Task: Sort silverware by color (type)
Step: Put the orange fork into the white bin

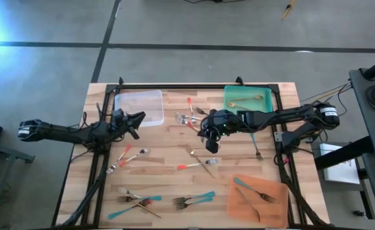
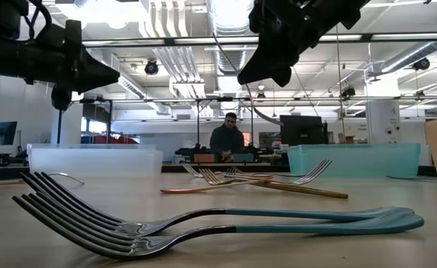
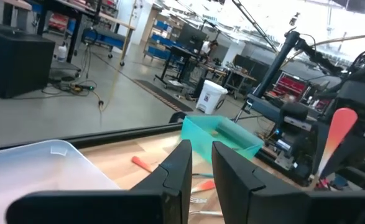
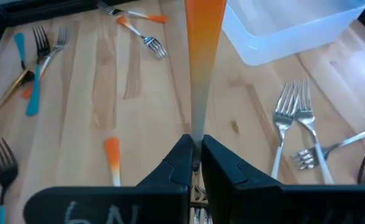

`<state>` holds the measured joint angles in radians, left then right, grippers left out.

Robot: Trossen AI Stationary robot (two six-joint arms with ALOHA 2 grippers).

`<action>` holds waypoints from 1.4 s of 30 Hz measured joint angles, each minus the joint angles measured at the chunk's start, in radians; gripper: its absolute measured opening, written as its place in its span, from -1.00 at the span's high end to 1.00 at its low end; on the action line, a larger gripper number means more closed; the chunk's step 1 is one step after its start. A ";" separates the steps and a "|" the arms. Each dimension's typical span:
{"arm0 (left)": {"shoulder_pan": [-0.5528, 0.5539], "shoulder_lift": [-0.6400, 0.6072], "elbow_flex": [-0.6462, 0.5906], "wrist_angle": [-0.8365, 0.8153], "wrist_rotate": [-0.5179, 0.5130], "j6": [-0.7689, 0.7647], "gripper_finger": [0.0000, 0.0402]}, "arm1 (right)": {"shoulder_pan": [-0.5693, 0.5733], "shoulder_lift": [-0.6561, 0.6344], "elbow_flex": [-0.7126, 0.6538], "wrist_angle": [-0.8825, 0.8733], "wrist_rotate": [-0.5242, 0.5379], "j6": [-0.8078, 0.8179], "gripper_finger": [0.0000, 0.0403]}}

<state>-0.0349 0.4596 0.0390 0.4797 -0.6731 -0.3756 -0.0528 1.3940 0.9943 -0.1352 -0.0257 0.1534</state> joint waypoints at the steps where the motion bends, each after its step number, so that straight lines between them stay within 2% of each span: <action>1: 0.000 0.003 0.000 0.003 0.000 -0.001 0.77 | 0.000 0.001 0.000 -0.001 0.001 -0.017 0.94; 4: 0.000 0.017 0.000 0.019 0.016 -0.084 0.77 | 0.000 0.002 0.000 -0.001 0.001 -0.063 0.94; 8: -0.006 0.077 0.000 0.095 0.159 -0.138 0.77 | -0.008 0.002 0.000 -0.001 0.009 -0.063 0.94; 10: -0.017 0.134 0.000 0.209 0.192 -0.107 0.77 | -0.014 0.002 0.000 -0.001 0.082 -0.047 0.94; 13: -0.029 0.243 0.000 0.407 0.189 -0.025 0.77 | -0.016 0.006 0.000 -0.005 0.295 -0.036 0.94; 15: -0.031 0.327 0.001 0.515 0.150 0.012 0.77 | -0.017 0.010 0.000 -0.008 0.434 -0.033 0.94; 16: -0.031 0.371 0.007 0.542 0.097 0.016 0.77 | -0.017 0.012 0.000 -0.006 0.491 -0.031 0.94; 19: -0.030 0.510 0.059 0.534 -0.135 -0.019 0.79 | -0.023 0.016 0.000 -0.002 0.614 0.017 0.94; 21: -0.029 0.618 0.111 0.520 -0.244 -0.045 0.79 | -0.029 0.021 0.000 0.002 0.653 0.046 0.94; 23: -0.030 0.726 0.177 0.517 -0.260 -0.011 0.79 | -0.035 0.030 0.000 0.018 0.657 0.065 0.94; 29: -0.024 0.993 0.438 0.523 -0.257 0.247 0.80 | -0.034 0.087 0.000 0.110 0.646 0.035 0.94; 32: -0.010 1.055 0.516 0.533 -0.219 0.297 0.80 | -0.035 0.103 0.000 0.117 0.646 0.038 0.94; 36: 0.006 1.075 0.513 0.633 -0.185 0.320 0.80 | -0.035 0.111 0.000 0.121 0.657 0.056 0.94; 37: 0.012 1.078 0.494 0.703 -0.137 0.343 0.80 | -0.035 0.112 0.000 0.134 0.657 0.055 0.94; 40: 0.034 1.117 0.436 0.979 0.095 0.416 0.80 | -0.035 0.115 0.000 0.188 0.657 0.022 0.94; 42: 0.056 1.150 0.409 1.092 0.188 0.416 0.80 | -0.035 0.117 0.000 0.223 0.655 0.000 0.94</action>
<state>0.0213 1.6097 0.4479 1.5718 -0.4852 0.0400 -0.0875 1.5111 0.9939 0.0880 0.6296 0.1533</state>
